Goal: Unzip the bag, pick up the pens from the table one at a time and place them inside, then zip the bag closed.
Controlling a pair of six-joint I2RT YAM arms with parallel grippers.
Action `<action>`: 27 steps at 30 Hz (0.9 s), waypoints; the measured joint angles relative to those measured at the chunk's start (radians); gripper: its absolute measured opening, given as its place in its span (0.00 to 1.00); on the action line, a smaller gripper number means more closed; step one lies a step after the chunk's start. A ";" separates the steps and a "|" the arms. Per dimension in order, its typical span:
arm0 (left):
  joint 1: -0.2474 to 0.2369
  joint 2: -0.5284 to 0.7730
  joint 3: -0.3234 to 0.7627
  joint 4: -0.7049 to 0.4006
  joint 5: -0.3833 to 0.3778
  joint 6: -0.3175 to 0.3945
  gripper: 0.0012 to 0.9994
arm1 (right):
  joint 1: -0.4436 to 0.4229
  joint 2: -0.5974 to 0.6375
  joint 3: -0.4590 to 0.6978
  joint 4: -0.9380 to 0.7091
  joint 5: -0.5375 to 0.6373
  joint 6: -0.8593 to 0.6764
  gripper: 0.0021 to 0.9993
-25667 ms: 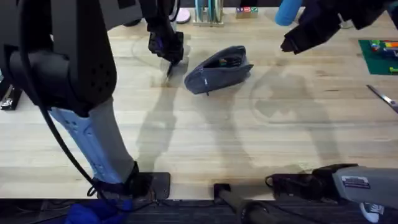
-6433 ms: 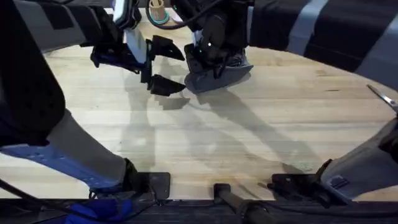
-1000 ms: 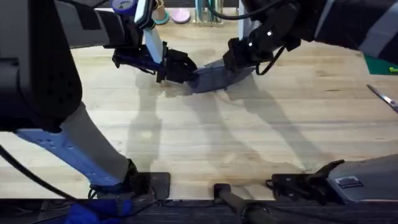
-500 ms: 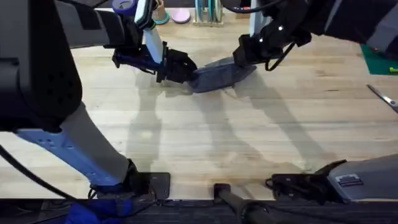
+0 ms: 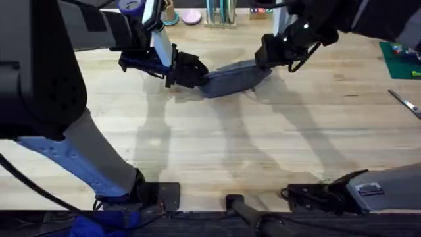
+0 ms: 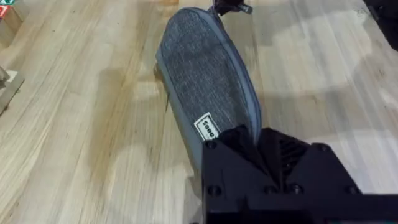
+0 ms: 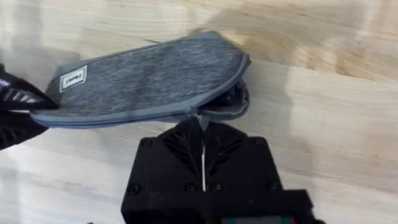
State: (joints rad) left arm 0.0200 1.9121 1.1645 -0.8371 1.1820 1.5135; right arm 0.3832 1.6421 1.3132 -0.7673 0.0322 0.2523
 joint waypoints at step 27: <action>-0.002 0.000 0.000 0.004 0.004 0.000 0.04 | -0.139 -0.013 -0.061 0.017 -0.043 -0.031 0.03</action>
State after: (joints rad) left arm 0.0185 1.9121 1.1645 -0.8333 1.1858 1.5135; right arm 0.2438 1.6291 1.2526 -0.7507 -0.0109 0.2216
